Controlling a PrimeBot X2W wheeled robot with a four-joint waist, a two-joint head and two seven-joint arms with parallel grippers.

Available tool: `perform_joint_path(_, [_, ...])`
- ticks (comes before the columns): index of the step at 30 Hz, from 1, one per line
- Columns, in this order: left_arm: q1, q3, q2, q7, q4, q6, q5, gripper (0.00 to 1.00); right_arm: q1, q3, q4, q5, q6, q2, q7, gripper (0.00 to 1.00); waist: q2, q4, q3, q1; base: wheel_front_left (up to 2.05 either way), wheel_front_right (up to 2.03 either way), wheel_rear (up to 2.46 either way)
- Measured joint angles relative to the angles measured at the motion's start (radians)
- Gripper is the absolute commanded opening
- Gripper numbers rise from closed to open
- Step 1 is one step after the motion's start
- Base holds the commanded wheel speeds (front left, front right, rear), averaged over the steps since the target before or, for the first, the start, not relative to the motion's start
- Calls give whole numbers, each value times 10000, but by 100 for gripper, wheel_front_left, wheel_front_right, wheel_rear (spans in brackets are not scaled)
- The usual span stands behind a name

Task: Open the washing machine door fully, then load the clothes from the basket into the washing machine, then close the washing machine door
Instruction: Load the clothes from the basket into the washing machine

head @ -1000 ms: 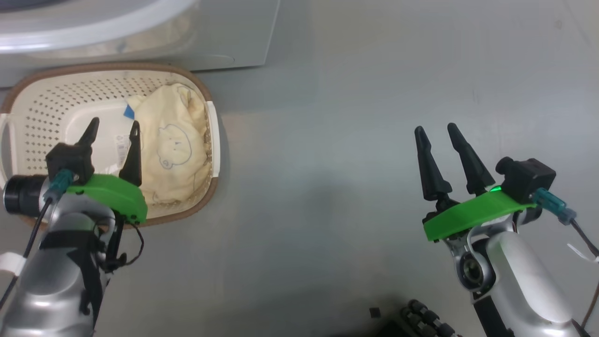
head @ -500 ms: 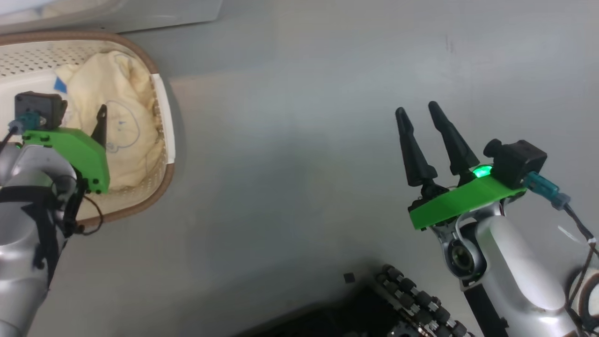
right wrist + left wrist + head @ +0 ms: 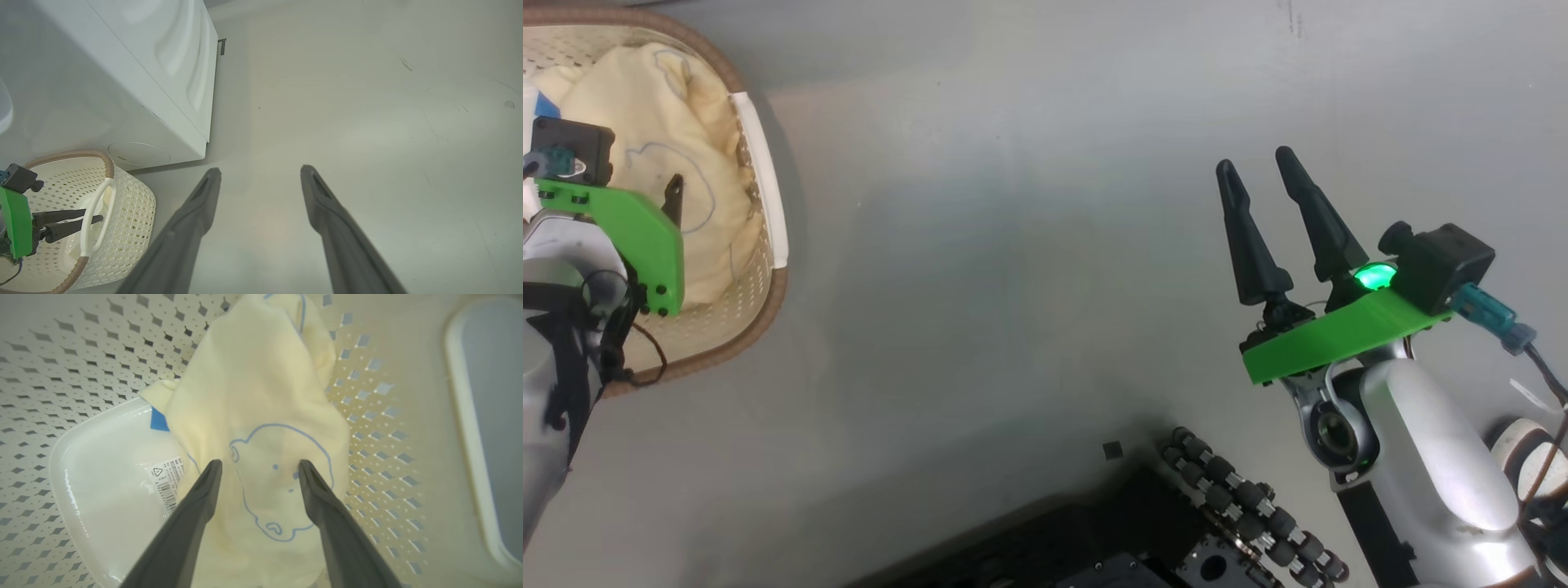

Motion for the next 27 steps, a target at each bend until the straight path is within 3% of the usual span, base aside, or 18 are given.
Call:
perform_joint_path(11, [-544,-1534,-211,165,792,0,-1147,100,465,-180,-468,-428,0,0,0,100,0,119,221,-2,0,0,0])
perform_joint_path(25, [-998,-2255,-838,207,1492,0,-2499,100,1114,-186,-1358,-876,0,0,0,100,0,229,294,-1,0,0,0])
perform_joint_path(26, [-1011,-2316,-865,247,1509,0,-2573,79,1151,-184,-1379,-905,0,0,0,100,0,236,295,-1,0,0,0])
perform_joint_path(27, [-1028,-2378,-884,247,1526,0,-2637,29,1174,-182,-1394,-941,0,0,0,100,0,243,296,-1,0,0,0])
